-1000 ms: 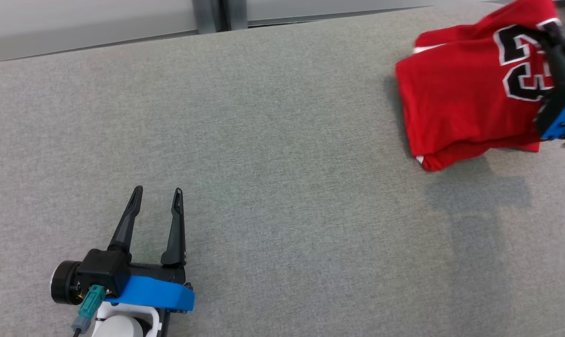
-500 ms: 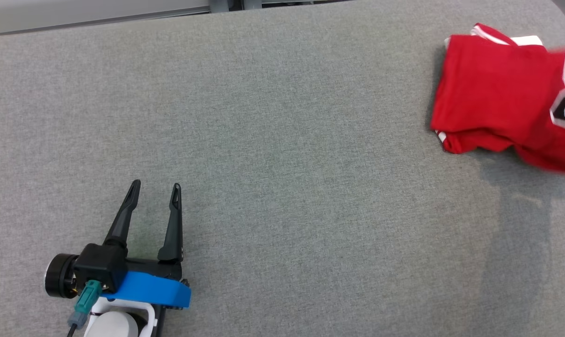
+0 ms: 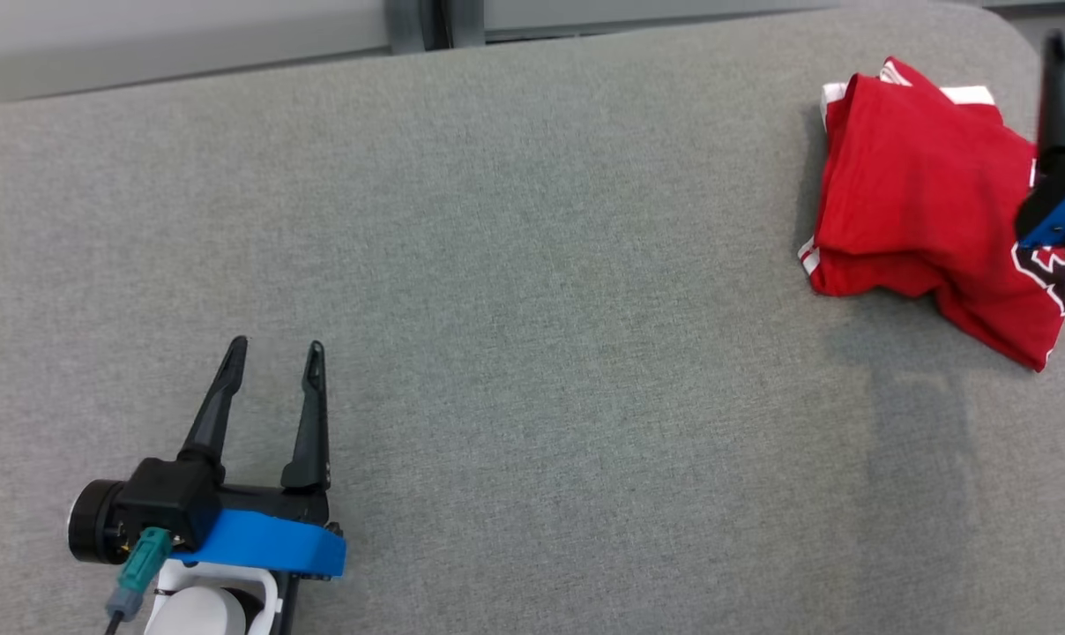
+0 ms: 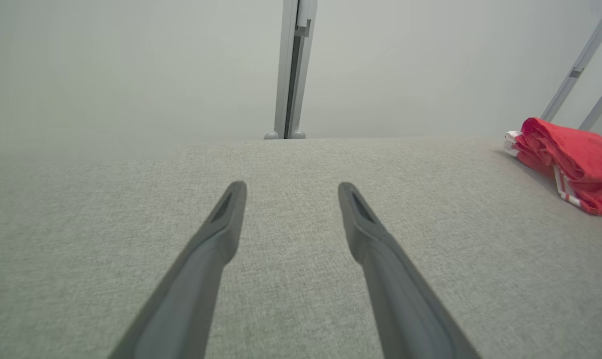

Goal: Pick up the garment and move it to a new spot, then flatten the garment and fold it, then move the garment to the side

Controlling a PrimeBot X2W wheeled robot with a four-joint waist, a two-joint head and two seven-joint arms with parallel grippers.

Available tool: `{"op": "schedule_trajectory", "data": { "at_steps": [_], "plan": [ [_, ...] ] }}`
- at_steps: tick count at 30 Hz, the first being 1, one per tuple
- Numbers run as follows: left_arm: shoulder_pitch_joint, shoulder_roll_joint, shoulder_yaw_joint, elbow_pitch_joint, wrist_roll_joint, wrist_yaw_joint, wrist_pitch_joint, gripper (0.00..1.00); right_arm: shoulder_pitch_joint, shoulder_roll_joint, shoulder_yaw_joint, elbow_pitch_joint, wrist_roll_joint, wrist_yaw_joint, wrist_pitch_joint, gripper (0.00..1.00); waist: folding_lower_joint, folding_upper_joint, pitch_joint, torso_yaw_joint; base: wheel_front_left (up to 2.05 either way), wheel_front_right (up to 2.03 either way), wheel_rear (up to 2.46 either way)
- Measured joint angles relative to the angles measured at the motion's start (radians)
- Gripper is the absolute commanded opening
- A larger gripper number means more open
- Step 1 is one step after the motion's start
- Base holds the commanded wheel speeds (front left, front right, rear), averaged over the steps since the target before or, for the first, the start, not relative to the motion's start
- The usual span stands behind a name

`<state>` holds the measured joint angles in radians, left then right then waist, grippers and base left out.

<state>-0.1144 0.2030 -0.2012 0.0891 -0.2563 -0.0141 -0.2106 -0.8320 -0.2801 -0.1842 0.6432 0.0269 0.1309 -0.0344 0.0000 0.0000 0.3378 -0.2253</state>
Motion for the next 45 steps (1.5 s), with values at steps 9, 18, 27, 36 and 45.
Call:
{"op": "schedule_trajectory", "data": {
  "at_steps": [9, 18, 27, 36, 45],
  "plan": [
    [0.034, -0.022, 0.043, 0.037, -0.058, 0.014, -0.028, 1.00, 0.152, 0.103, 0.083, -0.089, 0.036, 0.000, -0.117, 1.00, -0.0001, 0.0000, -0.095, 0.033, 0.00, 0.00, 0.00],
    [0.110, -0.042, 0.074, 0.096, -0.104, 0.023, -0.039, 1.00, 0.469, 0.220, 0.083, -0.226, -0.020, 0.000, -0.179, 1.00, -0.0002, 0.0000, -0.175, 0.113, 0.00, 0.00, 0.00],
    [0.175, -0.058, 0.084, 0.151, -0.111, 0.041, -0.046, 1.00, 0.667, 0.231, 0.173, -0.330, 0.068, 0.000, -0.187, 1.00, -0.0002, 0.0000, -0.231, 0.166, 0.00, 0.00, 0.00],
    [0.179, -0.073, 0.089, 0.158, -0.122, 0.040, -0.048, 1.00, 0.743, 0.230, 0.207, -0.342, 0.130, 0.000, -0.197, 1.00, -0.0001, 0.0000, -0.255, 0.177, 0.00, 0.00, 0.00],
    [0.179, -0.073, 0.089, 0.160, -0.121, 0.040, -0.049, 1.00, 0.743, 0.230, 0.217, -0.338, 0.135, 0.000, -0.197, 1.00, 0.0000, 0.0000, -0.255, 0.166, 0.00, 0.00, 0.00]
  ]
}}
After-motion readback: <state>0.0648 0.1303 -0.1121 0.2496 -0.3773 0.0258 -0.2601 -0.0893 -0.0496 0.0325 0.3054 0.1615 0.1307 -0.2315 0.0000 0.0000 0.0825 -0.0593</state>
